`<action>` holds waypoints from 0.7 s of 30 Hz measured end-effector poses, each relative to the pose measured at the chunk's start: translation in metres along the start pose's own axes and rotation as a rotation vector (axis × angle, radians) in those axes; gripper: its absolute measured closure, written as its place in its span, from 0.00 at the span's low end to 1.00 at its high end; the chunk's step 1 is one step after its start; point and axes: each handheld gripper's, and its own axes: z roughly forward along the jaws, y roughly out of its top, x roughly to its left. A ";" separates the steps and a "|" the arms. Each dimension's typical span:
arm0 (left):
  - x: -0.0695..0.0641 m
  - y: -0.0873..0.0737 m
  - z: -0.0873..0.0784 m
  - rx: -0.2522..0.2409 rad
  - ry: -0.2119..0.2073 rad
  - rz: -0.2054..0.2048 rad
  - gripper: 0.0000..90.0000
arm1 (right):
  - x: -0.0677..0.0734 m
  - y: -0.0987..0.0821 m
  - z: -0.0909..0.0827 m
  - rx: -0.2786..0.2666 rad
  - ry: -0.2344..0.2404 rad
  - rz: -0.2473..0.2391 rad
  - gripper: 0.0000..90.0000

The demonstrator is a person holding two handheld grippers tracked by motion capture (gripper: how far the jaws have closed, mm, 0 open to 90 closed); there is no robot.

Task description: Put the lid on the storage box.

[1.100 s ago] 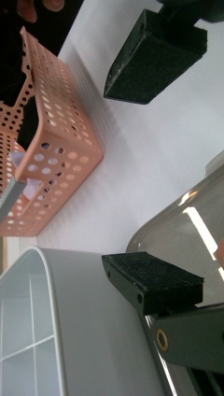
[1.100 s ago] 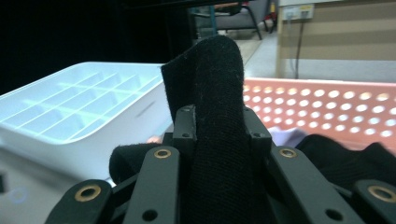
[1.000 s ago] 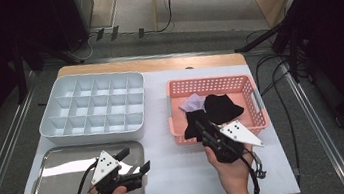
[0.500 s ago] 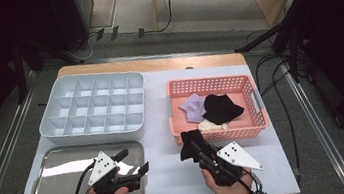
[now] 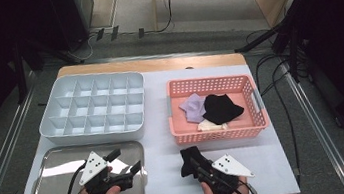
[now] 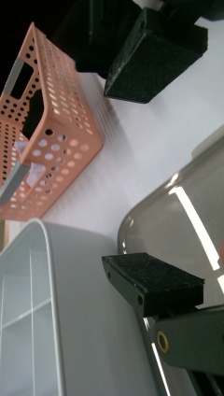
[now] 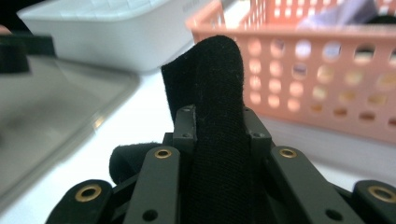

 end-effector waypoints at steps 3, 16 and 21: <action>0.008 0.000 -0.006 0.015 0.020 0.008 0.20 | -0.005 -0.004 0.001 0.041 0.015 0.020 0.73; 0.040 -0.010 -0.005 0.051 0.065 -0.049 0.20 | -0.028 0.029 -0.028 -0.105 -0.055 0.018 0.40; 0.043 -0.011 -0.006 0.040 0.051 -0.064 0.20 | -0.050 0.055 -0.030 -0.149 -0.104 0.048 0.41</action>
